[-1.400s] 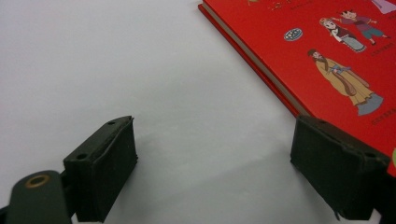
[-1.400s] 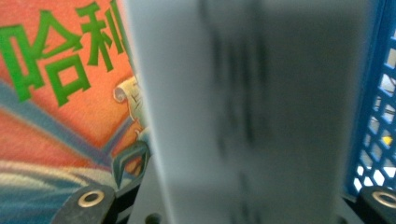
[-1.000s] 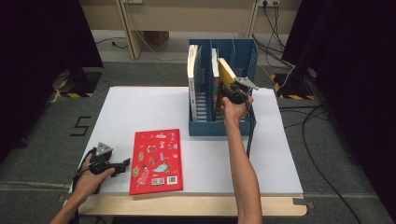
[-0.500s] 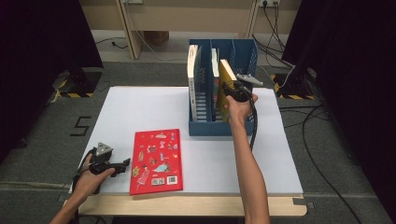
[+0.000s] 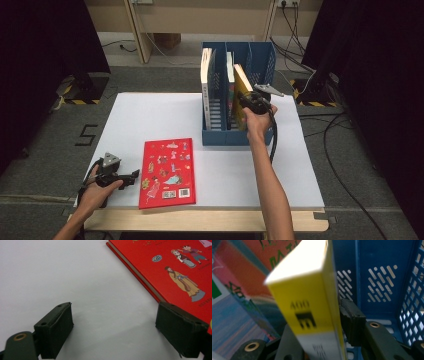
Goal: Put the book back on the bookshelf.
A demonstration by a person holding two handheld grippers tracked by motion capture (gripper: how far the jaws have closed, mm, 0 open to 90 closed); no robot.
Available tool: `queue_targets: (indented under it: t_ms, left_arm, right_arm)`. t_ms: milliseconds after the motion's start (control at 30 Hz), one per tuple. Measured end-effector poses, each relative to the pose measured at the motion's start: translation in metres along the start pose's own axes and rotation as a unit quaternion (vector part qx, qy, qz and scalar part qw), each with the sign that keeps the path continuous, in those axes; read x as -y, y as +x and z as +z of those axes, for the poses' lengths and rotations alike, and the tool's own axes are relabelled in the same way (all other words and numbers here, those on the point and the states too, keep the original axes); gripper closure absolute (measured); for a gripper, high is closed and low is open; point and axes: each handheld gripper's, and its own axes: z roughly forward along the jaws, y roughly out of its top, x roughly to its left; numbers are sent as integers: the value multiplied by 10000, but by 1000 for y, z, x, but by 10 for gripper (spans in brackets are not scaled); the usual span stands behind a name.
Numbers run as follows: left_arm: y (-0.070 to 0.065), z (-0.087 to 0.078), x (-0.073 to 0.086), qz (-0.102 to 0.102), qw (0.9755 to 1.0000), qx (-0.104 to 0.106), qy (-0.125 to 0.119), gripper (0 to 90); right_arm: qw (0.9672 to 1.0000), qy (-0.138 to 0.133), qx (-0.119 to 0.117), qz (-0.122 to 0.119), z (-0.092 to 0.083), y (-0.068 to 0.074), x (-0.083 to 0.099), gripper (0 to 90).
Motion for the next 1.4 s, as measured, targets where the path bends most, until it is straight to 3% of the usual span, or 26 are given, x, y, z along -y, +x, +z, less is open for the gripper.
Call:
queue_targets:
  t_ms: [400, 733, 967, 1067, 1233, 1400]
  left_arm:
    - [0, 0, 0, 2, 10000, -8, -7, 133]
    - [0, 0, 0, 18, 10000, -29, 6, 132]
    - [0, 0, 0, 13, 10000, -7, 6, 132]
    - [0, 0, 0, 11, 10000, -7, 4, 132]
    - [0, 0, 0, 11, 10000, -6, 3, 132]
    - [0, 0, 0, 12, 10000, -7, 3, 132]
  right_arm:
    - [9996, 100, -247, -117, -22, -8, 16, 644]
    - [9985, -80, -345, -410, -47, -15, 33, 659]
    - [9985, -39, -211, -497, -53, -24, 38, 655]
    - [9987, -28, -287, -417, -53, -26, 40, 651]
    - [9989, 78, -239, -390, -50, -27, 43, 607]
    - [9988, 191, -144, -430, -46, -25, 45, 496]
